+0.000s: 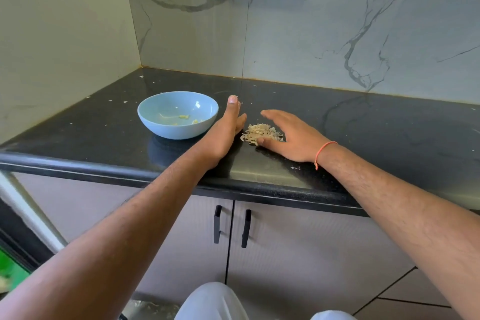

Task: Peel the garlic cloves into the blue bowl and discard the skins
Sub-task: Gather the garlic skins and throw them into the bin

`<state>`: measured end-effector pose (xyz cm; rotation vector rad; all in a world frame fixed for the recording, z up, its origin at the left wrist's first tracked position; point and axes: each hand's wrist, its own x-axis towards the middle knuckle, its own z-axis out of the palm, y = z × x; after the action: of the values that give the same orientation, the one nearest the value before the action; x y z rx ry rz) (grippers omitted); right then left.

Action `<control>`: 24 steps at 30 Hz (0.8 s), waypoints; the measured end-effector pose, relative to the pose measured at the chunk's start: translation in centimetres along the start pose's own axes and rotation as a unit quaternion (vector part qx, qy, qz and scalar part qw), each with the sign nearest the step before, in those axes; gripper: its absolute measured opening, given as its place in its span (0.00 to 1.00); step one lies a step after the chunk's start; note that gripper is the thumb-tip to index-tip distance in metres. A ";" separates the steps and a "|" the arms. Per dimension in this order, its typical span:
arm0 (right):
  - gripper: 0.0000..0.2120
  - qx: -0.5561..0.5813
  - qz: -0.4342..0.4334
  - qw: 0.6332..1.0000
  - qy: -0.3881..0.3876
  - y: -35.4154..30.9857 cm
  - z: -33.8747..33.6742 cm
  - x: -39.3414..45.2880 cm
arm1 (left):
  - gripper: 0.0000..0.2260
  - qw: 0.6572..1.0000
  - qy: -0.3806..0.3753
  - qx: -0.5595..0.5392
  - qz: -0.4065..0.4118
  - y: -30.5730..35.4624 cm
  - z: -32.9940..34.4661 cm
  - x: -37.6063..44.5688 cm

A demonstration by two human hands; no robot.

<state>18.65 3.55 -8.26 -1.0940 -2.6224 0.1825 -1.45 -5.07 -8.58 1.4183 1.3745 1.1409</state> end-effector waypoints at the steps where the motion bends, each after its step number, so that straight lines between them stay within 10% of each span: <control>1: 0.41 -0.003 0.006 1.000 0.005 0.0 0.0 0.5 | 0.35 1.000 0.011 -0.007 0.004 -0.1 0.0 0.1; 8: 0.13 -0.005 -0.134 0.990 0.050 -2.6 -1.1 2.9 | 0.49 0.995 0.090 -0.035 0.021 -0.9 -0.6 1.1; 13: 0.13 -0.158 -0.136 0.976 -0.061 -4.2 -2.0 4.4 | 0.49 0.994 0.098 -0.045 0.032 -1.0 -0.5 1.2; 24: 0.09 -0.085 -0.091 0.990 -0.063 -3.7 -2.9 6.0 | 0.41 0.995 0.092 -0.036 0.028 -1.4 -0.6 1.6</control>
<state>13.00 5.21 -3.37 -0.9145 -2.8781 -0.0126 -2.39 -3.45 -9.70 1.3346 1.4118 1.3728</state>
